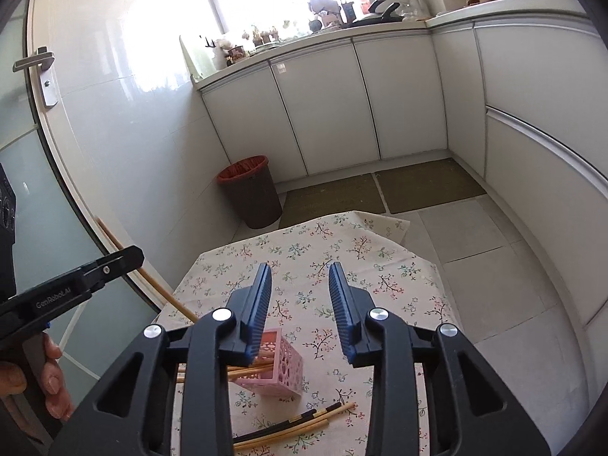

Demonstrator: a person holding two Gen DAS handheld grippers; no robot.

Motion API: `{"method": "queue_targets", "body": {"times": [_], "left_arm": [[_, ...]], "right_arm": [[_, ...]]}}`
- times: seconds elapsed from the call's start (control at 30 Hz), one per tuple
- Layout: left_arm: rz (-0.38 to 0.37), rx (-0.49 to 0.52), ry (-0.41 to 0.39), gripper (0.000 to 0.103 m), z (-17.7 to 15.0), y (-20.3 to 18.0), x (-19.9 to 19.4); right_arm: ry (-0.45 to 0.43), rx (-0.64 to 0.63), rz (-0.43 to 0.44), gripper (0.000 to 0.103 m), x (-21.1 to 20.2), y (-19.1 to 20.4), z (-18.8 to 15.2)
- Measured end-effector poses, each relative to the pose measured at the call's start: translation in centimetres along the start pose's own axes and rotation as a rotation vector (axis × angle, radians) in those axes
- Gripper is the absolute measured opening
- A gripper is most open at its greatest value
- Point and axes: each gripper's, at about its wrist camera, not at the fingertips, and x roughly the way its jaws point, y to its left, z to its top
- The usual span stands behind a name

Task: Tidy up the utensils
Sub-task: 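Lower both chopsticks into the pink cup and open both grippers, then move both open grippers back over the remaining chopstick pile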

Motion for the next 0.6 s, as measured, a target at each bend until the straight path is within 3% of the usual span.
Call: {"method": "queue_targets", "body": {"times": [0.23, 0.47, 0.53, 0.6], "left_arm": [[0.022, -0.014, -0.072, 0.026, 1.2, 1.0, -3.8], [0.078, -0.002, -0.118, 0.034, 0.9, 1.2, -6.9], [0.087, -0.002, -0.126, 0.038, 0.5, 1.4, -7.7], [0.094, -0.01, -0.138, 0.049, -0.1, 1.6, -8.5]], "right_arm": [[-0.024, -0.002, 0.014, 0.033, -1.9, 0.7, 0.5], [-0.028, -0.006, 0.013, 0.033, -4.2, 1.9, 0.5], [-0.033, 0.004, 0.016, 0.042, -5.0, 2.0, 0.5], [-0.05, 0.017, 0.022, 0.055, -6.1, 2.1, 0.3]]}}
